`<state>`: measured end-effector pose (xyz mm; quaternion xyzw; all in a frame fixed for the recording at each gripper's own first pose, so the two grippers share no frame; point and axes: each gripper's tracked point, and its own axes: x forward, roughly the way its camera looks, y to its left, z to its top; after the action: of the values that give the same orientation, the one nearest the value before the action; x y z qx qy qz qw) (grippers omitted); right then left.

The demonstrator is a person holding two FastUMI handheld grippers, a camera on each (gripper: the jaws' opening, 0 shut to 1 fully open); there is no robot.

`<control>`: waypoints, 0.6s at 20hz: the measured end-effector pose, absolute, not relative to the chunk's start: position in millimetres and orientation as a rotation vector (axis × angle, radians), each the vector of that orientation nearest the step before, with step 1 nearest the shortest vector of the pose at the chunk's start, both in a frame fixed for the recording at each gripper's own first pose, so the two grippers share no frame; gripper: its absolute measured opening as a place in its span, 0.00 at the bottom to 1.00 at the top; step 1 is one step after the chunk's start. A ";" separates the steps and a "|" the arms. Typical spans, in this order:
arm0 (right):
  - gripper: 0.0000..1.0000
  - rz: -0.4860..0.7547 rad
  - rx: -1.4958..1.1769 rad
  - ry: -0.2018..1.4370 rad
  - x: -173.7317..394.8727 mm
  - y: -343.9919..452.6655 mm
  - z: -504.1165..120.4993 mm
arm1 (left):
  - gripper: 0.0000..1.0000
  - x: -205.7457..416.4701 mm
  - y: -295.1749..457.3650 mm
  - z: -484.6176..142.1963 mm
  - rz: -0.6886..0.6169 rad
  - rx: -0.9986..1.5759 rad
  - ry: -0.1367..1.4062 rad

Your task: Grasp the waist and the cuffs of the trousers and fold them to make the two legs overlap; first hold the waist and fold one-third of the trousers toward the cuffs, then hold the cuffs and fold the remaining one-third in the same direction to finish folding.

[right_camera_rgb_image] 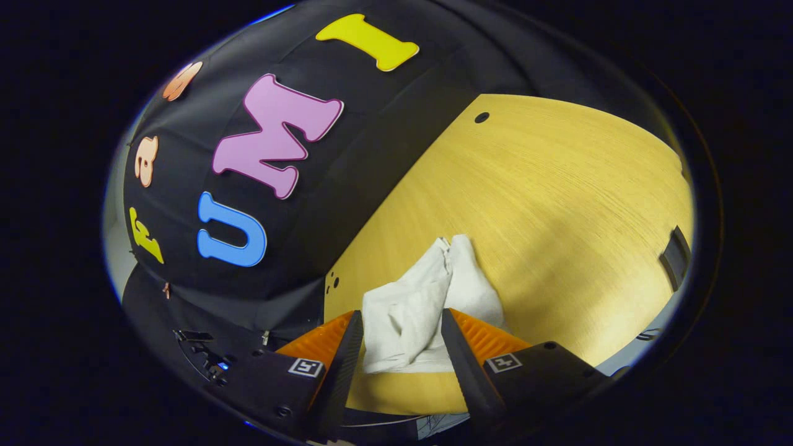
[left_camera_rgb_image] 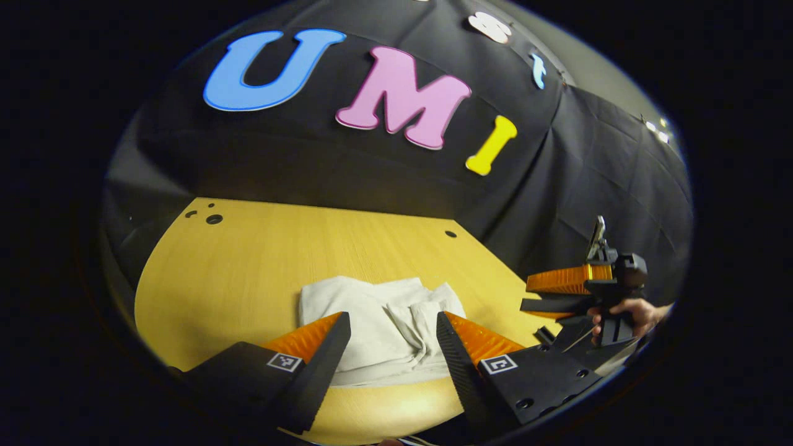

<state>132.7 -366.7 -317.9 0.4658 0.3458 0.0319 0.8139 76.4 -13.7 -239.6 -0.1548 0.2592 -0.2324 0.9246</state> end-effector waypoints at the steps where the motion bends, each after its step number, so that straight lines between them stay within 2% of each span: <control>1: 0.80 0.083 0.983 0.730 133.6 -359.2 -311.0 | 0.89 76.7 -3.9 -232.6 -0.454 -0.357 0.517; 6: 0.80 0.162 0.894 0.679 138.3 -320.5 -270.5 | 0.89 64.2 38.6 -199.4 -0.375 -0.415 0.449; 12: 0.80 0.229 0.833 0.639 124.7 -277.7 -251.3 | 0.89 37.9 59.0 -190.9 -0.360 -0.448 0.412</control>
<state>124.7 -277.7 -251.3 0.3966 0.3045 0.1089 0.8591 37.9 59.0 -190.9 -0.2194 0.2017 -0.1762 0.9382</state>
